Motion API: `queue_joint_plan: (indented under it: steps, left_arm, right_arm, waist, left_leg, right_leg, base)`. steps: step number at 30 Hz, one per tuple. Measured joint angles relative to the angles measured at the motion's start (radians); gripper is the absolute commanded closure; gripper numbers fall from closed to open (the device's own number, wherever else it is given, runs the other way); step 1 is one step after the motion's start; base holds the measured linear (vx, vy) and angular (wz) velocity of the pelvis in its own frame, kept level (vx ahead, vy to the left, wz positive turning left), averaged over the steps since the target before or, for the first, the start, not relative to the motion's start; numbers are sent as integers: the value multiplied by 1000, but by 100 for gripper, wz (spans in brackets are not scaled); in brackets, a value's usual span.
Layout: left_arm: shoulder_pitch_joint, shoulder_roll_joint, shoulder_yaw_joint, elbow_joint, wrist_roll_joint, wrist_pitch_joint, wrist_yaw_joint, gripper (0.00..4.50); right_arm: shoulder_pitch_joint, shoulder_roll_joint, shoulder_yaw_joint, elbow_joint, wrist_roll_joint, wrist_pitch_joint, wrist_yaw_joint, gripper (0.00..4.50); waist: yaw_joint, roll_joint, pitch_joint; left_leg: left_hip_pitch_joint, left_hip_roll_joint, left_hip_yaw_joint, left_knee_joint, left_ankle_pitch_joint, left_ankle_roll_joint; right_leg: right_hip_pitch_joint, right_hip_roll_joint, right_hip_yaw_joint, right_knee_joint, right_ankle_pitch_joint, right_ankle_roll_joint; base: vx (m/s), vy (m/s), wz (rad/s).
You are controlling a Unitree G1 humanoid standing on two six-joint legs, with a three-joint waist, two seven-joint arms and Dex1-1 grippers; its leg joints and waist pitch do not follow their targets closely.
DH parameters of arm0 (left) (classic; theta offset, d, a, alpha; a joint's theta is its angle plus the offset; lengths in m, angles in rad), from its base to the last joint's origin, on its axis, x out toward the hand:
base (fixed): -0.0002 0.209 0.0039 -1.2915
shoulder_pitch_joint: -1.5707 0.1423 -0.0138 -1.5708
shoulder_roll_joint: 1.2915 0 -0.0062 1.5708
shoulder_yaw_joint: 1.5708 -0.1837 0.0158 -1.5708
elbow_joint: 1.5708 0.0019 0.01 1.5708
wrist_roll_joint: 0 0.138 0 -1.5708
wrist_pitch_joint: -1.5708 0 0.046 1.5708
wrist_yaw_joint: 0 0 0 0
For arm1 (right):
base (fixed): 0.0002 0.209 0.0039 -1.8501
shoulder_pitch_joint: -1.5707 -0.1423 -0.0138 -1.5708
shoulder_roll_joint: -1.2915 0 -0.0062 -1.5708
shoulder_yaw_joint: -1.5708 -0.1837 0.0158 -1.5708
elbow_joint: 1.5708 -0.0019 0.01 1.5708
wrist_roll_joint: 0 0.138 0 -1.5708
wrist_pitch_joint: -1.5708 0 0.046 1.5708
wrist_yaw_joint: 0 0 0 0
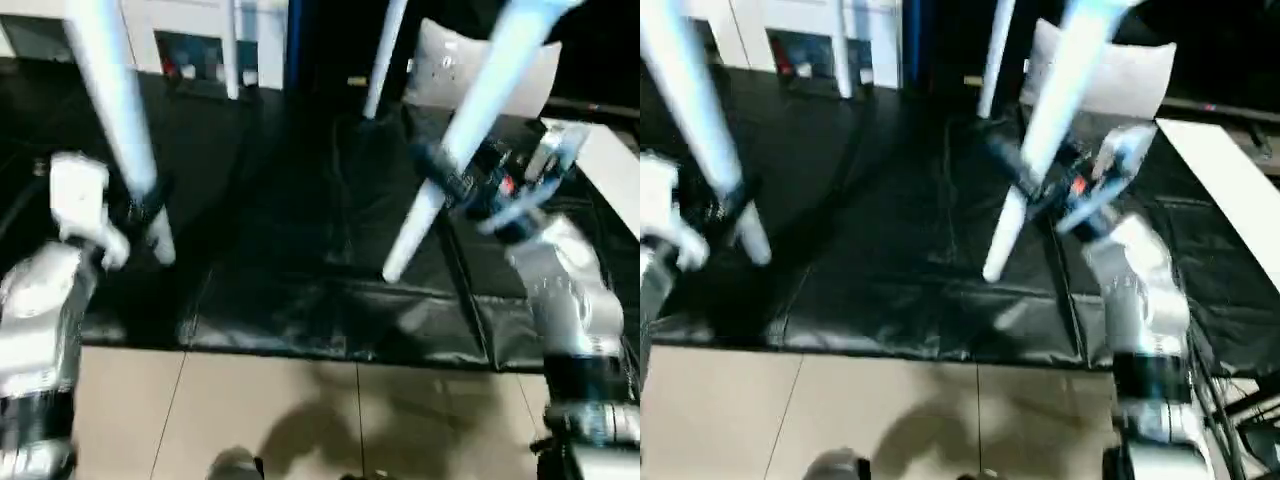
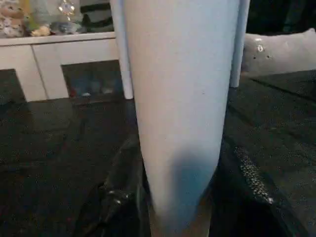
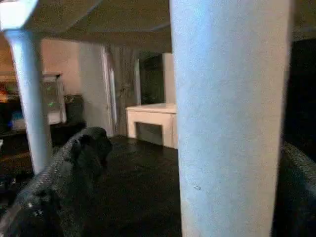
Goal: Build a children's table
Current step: Flip table
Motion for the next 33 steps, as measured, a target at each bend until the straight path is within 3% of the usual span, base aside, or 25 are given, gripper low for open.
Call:
queue_joint_plan:
  steps: [3,7,9,10,13,16,19,20,22,24,27,28,31,33]
  left_arm:
    - [35,2,0,-52,-1,15,7,291]
    - [55,0,4,-56,-16,0,8,291]
    - [59,0,9,-43,-28,-20,-3,221]
    - [66,2,17,-35,-37,-38,-11,221]
    - [133,6,39,-57,-61,-59,-43,215]
    - [216,-4,75,-107,-106,-59,-59,178]
    - [369,-58,183,-246,-246,-70,-102,167]
    - [397,-67,215,-272,-284,-72,-114,137]
    - [438,-68,226,-335,-324,-76,-129,132]
    - [537,-86,208,-473,-375,-68,-136,132]
    - [600,-101,156,-555,-407,-33,-131,132]
    - [612,-101,113,-580,-396,-11,-117,132]
    - [615,-117,2,-627,-358,50,-85,132]
    - [601,-119,-16,-638,-349,61,-78,132]
  right_arm:
    - [14,13,6,-27,-4,4,-16,0]
    - [23,25,36,-33,-69,-8,-57,0]
    - [36,34,44,-38,-99,-17,-86,0]
    - [53,44,51,-45,-115,-23,-107,0]
    - [147,60,76,-66,-144,-48,-139,0]
    - [223,60,76,-78,-159,-69,-140,0]
    - [381,65,46,-182,-154,-94,-142,0]
    - [410,65,34,-192,-155,-97,-146,0]
    - [433,65,28,-242,-149,-83,-157,0]
    - [492,54,26,-364,-106,-38,-175,0]
    - [528,39,16,-442,-50,23,-193,0]
    - [557,11,23,-480,-22,62,-190,0]
    - [617,-41,96,-547,6,151,-149,0]
    - [620,-36,127,-552,7,170,-137,0]
  waist:
    - [-1,0,0]
    - [-6,-6,-3]
    - [-7,-7,-4]
    - [-8,-8,-5]
    - [-12,-8,-5]
    - [-12,-8,-5]
    - [-10,-4,-3]
    - [-11,-3,-2]
    - [-10,-1,0]
    - [-10,8,6]
    - [-12,14,14]
    - [-9,28,19]
    - [-15,33,22]
    - [-24,33,22]
  left_leg:
    - [0,0,0,0,0,0]
    - [4,0,0,-2,0,0]
    - [4,0,0,-3,0,0]
    - [5,0,0,-3,0,0]
    - [5,-1,1,-6,0,0]
    - [5,-1,1,-9,0,0]
    - [7,-1,2,-16,0,0]
    - [7,-1,3,-17,0,0]
    - [9,-1,2,-19,0,0]
    - [21,-2,2,-22,0,0]
    - [41,-2,-3,-24,-1,-1]
    - [42,-1,-8,-26,-1,-1]
    - [56,-1,-10,-41,-1,-1]
    - [58,1,-14,-42,-1,-1]
  right_leg:
    - [1,0,0,-1,0,0]
    - [2,0,0,-1,-3,6]
    - [3,0,0,-2,-3,6]
    - [4,0,0,-2,-4,7]
    - [4,0,1,-5,-4,7]
    - [3,0,1,-6,-1,2]
    - [5,1,1,-14,-3,5]
    - [5,1,1,-16,-2,7]
    - [6,1,1,-16,-1,7]
    - [18,1,1,-22,-3,9]
    - [33,1,-7,-32,-8,15]
    - [40,1,-16,-44,-9,16]
    - [62,1,-24,-67,-10,17]
    - [71,0,-36,-75,-11,17]
  base:
    - [0,0,0]
    - [0,0,0]
    - [0,0,0]
    - [0,0,0]
    - [0,0,0]
    - [0,0,0]
    - [0,0,0]
    - [0,0,0]
    - [0,0,0]
    - [0,0,0]
    - [0,0,0]
    - [0,0,0]
    - [0,0,0]
    - [0,0,0]
